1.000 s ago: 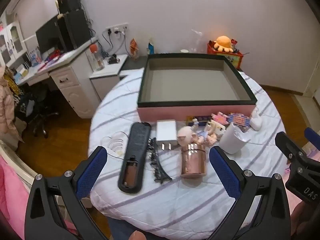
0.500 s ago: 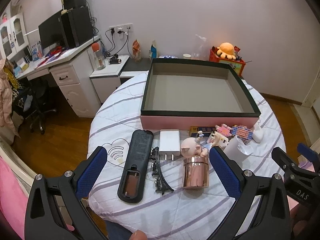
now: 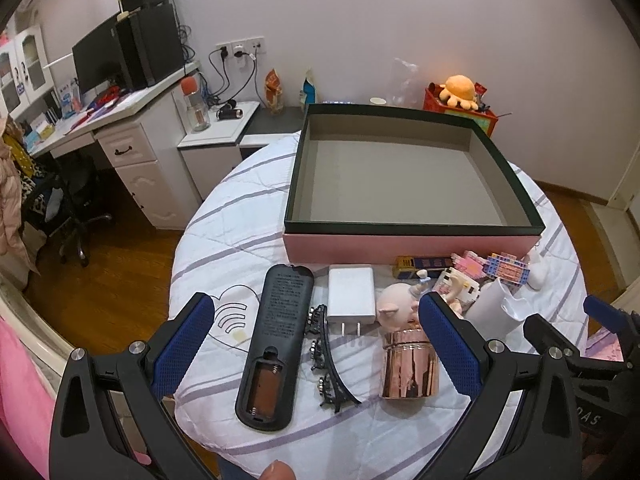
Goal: Organize rigid objects
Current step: 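Move the right gripper toward the white cup-shaped part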
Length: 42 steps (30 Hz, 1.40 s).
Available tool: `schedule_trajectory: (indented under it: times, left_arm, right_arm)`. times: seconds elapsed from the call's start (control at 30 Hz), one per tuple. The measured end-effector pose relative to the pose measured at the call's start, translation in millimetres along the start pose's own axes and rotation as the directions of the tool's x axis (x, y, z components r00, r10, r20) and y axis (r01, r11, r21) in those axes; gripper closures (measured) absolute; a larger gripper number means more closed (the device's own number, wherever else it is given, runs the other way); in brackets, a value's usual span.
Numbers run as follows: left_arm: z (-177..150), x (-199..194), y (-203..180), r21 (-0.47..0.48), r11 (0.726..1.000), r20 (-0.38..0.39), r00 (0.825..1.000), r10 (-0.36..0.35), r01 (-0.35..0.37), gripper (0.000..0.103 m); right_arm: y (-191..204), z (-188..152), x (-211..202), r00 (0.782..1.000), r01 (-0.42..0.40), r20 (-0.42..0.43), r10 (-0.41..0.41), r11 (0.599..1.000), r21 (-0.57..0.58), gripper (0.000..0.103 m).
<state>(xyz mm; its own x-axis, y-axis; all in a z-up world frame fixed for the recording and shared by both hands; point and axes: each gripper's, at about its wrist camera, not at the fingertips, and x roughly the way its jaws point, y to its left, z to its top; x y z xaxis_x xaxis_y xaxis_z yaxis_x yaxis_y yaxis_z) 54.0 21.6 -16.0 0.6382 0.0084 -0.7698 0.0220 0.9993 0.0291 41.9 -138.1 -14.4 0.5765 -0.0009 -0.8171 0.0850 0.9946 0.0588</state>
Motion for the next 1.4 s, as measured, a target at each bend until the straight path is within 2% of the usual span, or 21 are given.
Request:
schedule_trajectory:
  times: [0.43,1.07,1.4]
  left_arm:
    - [-5,-11,6,-0.009,1.0,0.015,1.0,-0.009,0.009,0.0]
    - [-22,-73,8,-0.009,0.999,0.114,0.993,-0.04,0.041,0.0]
    - [-29,-79,13,-0.022,0.999,0.112,0.993,-0.035,0.038,0.0]
  right_arm:
    - [2,3,-16,0.999,0.019,0.025,-0.019,1.0,0.014,0.0]
    - [9,-13,-87,0.991,0.027,0.128,-0.029,0.999,0.018,0.0]
    - [15,-18,-91,0.991,0.019,0.135,-0.02,1.0,0.007,0.0]
